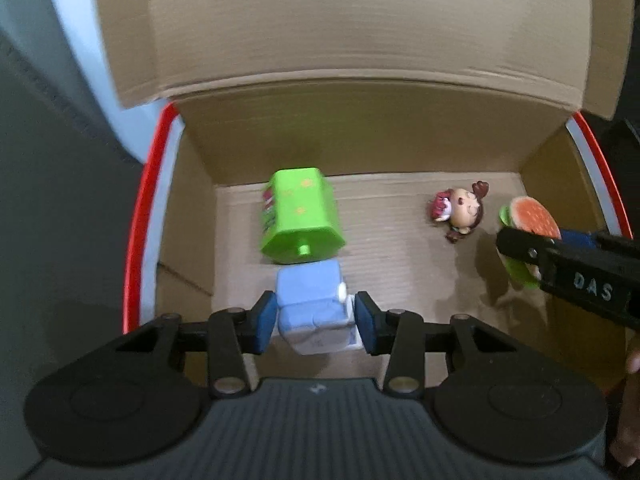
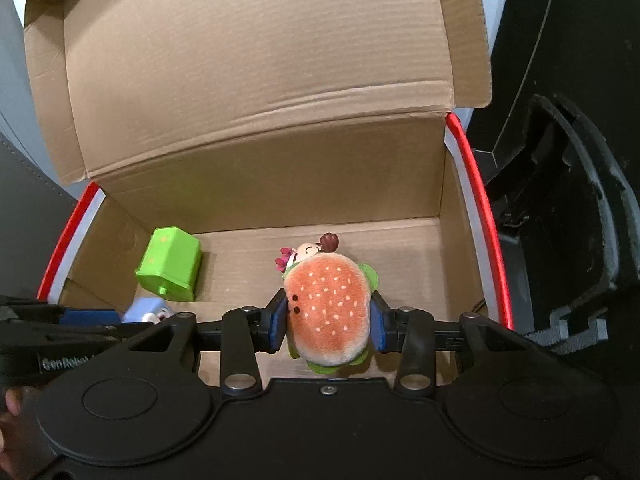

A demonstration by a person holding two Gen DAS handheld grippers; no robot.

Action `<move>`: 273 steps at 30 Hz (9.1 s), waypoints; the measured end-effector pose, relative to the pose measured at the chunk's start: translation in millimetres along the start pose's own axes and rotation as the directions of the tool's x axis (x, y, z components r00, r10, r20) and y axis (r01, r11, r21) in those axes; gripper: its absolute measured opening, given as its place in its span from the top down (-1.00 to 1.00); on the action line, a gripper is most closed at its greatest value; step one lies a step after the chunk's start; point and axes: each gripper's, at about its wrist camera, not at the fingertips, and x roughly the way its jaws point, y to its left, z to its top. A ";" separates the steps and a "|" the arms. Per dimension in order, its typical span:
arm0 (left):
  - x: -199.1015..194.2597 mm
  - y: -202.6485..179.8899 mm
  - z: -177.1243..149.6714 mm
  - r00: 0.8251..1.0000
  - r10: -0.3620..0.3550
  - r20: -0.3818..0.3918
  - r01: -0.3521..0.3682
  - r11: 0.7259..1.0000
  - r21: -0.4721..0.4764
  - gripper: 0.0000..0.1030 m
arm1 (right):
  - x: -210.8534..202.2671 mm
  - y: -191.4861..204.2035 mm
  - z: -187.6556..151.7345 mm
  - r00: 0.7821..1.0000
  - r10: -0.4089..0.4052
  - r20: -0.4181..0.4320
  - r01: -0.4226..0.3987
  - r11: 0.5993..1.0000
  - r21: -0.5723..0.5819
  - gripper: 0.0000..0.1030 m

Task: Organize objects
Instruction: 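Lower both held toys to the box floor and open both tools, then lift both open tools up out of the shoebox, then move both tools toward the white charger plug and the blue figure, then close the left tool on the white charger plug while the right tool grasps the blue figure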

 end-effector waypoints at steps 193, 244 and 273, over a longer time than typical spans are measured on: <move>-153.3 3.6 -103.4 0.993 -0.104 0.059 0.108 0.992 -0.065 -0.97 | -164.2 17.4 -87.3 0.991 0.124 -0.051 -0.118 0.988 0.096 -1.00; -34.2 44.9 -110.0 1.000 0.021 -0.010 -0.023 0.877 -0.479 -0.06 | -56.5 -15.0 -131.1 0.993 0.069 -0.099 -0.020 0.902 0.432 -0.36; -19.2 28.9 -122.8 1.000 0.005 -0.027 -0.015 0.922 -0.387 0.59 | -38.4 -3.3 -128.5 0.987 0.031 -0.157 0.021 0.947 0.320 0.38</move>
